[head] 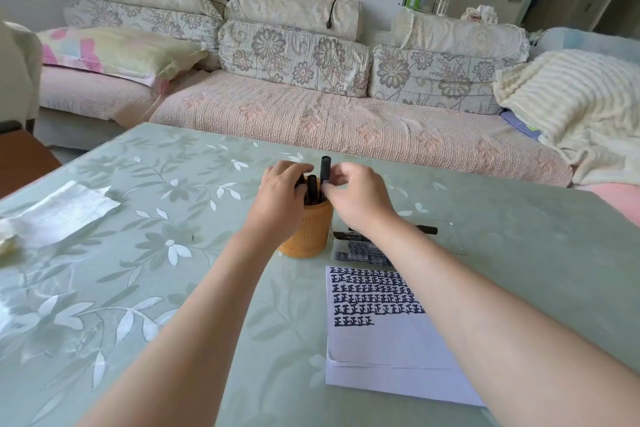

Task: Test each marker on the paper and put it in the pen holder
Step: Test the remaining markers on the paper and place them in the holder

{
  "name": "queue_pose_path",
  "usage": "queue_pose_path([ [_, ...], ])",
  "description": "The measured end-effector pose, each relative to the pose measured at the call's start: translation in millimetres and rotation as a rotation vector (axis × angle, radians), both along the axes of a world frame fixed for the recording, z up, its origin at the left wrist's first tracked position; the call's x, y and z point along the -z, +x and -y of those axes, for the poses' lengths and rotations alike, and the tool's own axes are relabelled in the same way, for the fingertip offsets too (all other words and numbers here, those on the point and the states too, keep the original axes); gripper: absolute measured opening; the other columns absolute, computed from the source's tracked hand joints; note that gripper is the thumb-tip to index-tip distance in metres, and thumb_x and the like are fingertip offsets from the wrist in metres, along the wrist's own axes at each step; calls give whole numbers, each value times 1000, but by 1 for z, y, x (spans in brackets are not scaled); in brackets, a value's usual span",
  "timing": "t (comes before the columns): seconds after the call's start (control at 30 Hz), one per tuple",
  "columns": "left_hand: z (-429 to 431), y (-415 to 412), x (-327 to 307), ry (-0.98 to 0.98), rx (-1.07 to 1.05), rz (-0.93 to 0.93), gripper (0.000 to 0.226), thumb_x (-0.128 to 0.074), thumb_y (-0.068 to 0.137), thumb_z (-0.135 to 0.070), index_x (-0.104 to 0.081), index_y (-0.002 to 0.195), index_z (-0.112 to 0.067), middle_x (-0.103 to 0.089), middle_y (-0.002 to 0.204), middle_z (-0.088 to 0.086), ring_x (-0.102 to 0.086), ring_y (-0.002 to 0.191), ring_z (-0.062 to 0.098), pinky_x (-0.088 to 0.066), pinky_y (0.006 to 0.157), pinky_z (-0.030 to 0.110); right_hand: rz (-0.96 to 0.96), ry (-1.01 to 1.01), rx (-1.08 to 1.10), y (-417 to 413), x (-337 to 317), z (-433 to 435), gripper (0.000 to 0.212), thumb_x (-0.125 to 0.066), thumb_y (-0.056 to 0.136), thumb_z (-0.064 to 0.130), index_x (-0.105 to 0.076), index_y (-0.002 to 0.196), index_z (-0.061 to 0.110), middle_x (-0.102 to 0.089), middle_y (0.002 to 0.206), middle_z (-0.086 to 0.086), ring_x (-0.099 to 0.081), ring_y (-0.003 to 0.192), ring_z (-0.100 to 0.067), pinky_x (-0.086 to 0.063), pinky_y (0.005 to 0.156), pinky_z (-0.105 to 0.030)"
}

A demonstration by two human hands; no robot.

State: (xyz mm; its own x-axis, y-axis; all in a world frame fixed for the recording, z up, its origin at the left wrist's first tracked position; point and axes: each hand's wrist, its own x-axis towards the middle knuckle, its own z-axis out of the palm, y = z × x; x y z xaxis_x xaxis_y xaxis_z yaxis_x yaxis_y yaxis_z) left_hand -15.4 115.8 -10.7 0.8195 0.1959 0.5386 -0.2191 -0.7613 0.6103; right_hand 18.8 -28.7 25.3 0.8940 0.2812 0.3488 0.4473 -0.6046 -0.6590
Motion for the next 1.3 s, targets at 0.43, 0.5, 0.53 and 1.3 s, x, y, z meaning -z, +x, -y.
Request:
queue_pose_path([
  [0.43,17,2,-5,146,85,36,31,-49,96,-23,-62,124,-24,-57,123,-4,-41,116,19,-38,95,30,-84,-128,-106,6,12,29,29,-48,99,17,-62,123,25,-55,128,4,-51,115,-12,-39,102,-29],
  [0.5,12,2,-6,151,51,43,26,-52,93,-20,-65,114,-21,-60,115,-4,-44,110,20,-41,89,32,-41,-193,-34,12,14,53,31,-48,97,10,-64,120,25,-61,123,6,-55,104,-9,-43,96,-26],
  [0.53,9,1,-7,143,32,43,21,-53,91,-20,-65,108,-20,-61,110,-5,-46,107,21,-42,87,32,-45,-230,-17,14,15,63,28,-50,97,11,-66,115,25,-65,118,7,-56,98,-9,-46,93,-27],
  [1.3,-2,-13,-4,162,36,-78,57,-71,70,-50,-52,121,-32,-48,119,-12,-34,117,18,-39,97,34,-128,-903,-151,32,28,21,22,-66,86,30,-74,106,29,-69,107,-2,-63,92,-27,-53,73,-32],
])
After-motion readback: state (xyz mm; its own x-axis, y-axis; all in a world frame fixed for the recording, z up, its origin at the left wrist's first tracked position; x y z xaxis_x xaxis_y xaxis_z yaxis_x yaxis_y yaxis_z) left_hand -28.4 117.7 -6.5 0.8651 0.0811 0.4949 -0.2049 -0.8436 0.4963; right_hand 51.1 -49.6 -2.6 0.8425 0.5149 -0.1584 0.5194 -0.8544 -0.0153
